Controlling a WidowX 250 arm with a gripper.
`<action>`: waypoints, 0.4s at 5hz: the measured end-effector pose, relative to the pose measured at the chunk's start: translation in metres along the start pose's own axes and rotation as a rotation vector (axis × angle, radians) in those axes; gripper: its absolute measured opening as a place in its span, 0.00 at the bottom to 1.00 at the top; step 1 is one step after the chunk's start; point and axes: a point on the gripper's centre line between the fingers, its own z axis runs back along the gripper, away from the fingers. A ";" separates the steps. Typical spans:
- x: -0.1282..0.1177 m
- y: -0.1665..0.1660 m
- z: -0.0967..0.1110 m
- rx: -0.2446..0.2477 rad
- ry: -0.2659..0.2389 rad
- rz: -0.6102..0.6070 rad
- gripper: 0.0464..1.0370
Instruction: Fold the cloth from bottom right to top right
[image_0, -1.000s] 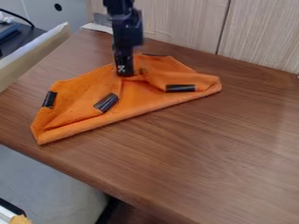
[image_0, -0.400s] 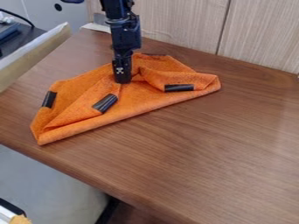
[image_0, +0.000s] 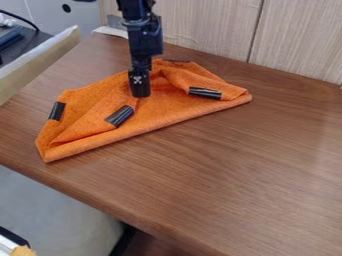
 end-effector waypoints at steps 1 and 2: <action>0.004 -0.002 0.027 0.048 -0.007 -0.016 0.96; 0.011 -0.011 0.060 0.102 -0.007 -0.055 0.96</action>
